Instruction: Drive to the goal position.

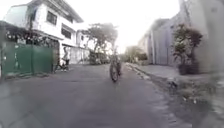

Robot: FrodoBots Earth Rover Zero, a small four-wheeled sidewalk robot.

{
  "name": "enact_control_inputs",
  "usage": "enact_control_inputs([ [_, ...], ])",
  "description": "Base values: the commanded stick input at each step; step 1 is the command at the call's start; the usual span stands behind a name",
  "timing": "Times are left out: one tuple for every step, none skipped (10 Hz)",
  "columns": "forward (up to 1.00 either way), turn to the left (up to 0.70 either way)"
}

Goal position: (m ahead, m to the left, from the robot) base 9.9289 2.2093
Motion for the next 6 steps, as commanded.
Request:
enact_control_inputs([
  [0.00,-0.10],
  [0.00,-0.60],
  [0.51,-0.48],
  [1.00,-0.38],
  [1.00,-0.27],
  [1.00,0.01],
])
